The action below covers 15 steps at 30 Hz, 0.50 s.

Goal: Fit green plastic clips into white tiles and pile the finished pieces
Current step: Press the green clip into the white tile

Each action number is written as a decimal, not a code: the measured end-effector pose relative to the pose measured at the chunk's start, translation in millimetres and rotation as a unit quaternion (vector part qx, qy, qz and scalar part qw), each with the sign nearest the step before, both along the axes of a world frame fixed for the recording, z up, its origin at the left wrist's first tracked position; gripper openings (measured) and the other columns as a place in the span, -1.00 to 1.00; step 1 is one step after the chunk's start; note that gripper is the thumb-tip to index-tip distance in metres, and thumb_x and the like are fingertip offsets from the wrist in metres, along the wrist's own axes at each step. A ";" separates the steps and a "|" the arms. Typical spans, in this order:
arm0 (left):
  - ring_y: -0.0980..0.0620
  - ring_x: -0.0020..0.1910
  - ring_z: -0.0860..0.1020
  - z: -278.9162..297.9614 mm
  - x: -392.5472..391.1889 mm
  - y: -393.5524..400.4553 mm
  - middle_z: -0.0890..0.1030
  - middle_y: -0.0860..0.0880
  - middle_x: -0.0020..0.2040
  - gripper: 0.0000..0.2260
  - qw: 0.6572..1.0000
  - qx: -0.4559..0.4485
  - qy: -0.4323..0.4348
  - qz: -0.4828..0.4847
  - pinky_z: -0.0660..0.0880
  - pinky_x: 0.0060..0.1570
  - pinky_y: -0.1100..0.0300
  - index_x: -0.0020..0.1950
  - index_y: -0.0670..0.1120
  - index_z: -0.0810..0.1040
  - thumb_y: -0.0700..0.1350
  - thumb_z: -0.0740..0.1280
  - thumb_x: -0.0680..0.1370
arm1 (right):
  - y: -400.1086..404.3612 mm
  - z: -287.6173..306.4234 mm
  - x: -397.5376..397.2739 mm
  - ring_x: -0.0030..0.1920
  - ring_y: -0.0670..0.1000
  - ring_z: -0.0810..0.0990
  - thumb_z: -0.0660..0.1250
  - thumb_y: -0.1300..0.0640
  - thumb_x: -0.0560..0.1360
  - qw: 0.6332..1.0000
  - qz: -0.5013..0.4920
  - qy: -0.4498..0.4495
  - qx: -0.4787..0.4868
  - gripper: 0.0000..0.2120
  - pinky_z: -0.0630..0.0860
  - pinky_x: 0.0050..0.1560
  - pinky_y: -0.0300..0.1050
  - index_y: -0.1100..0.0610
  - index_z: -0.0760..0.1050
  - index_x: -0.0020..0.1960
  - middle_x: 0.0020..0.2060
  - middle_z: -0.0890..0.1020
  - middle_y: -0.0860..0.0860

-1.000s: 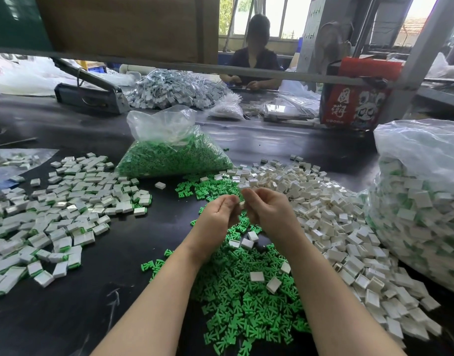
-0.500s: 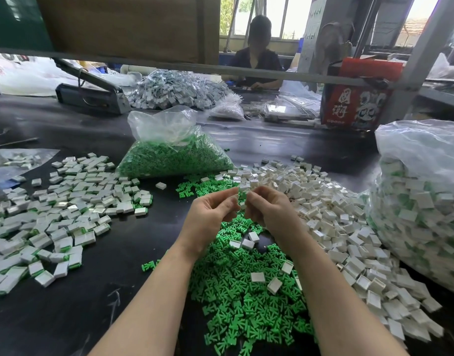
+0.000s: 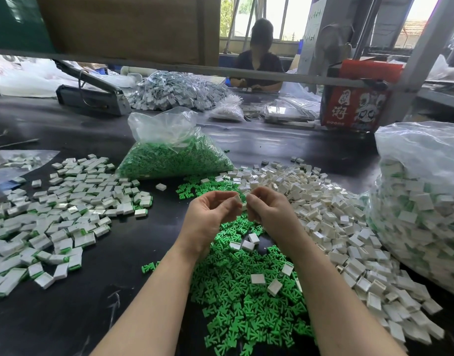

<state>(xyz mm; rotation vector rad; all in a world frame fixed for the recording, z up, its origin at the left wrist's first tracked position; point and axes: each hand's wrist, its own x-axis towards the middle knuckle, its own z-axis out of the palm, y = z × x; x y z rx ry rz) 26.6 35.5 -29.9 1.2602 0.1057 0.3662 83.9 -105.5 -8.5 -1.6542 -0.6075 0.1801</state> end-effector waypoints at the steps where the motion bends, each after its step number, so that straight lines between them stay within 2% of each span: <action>1: 0.04 -0.20 0.66 0.8 -0.2 0.3 0.72 -0.10 -0.17 -0.73 1.000 0.001 -0.001 0.001 0.58 -0.16 0.27 0.01 -0.18 0.65 -0.09 0.49 0.37 | -0.3 0.1 0.1 -0.41 -0.05 0.41 0.26 0.23 0.60 1.000 0.001 -0.005 -0.004 -0.81 0.37 -0.29 -0.14 0.15 0.48 -0.20 -0.45 0.48 -0.01; 7: 0.02 -0.18 0.67 2.8 -3.8 4.1 0.72 -0.17 -0.12 -0.76 1.000 0.024 -0.006 0.001 0.57 -0.17 0.29 -0.03 -0.15 0.70 -0.10 0.51 0.35 | -2.8 2.7 0.3 -0.45 -0.11 0.41 0.27 0.23 0.60 0.996 -0.003 -0.059 -0.060 -0.83 0.37 -0.34 -0.21 0.25 0.48 -0.16 -0.42 0.50 0.05; 11: -0.01 -0.18 0.67 2.5 -3.4 4.8 0.72 -0.17 -0.13 -0.83 0.999 0.042 -0.008 -0.003 0.57 -0.17 0.28 -0.12 -0.08 0.74 -0.09 0.51 0.32 | -4.9 5.9 -0.9 -0.38 -0.03 0.40 0.26 0.25 0.60 0.993 0.014 -0.075 -0.088 -0.81 0.38 -0.27 -0.06 0.25 0.47 -0.18 -0.41 0.47 0.06; 15: -0.01 -0.16 0.68 0.8 -2.9 7.6 0.72 -0.16 -0.12 -0.82 0.998 0.054 -0.012 -0.012 0.58 -0.15 0.27 -0.10 -0.06 0.74 -0.07 0.52 0.33 | -5.3 7.5 -2.9 -0.35 0.01 0.38 0.25 0.24 0.60 0.992 0.032 -0.069 -0.097 -0.82 0.36 -0.25 -0.02 0.26 0.47 -0.16 -0.39 0.44 0.07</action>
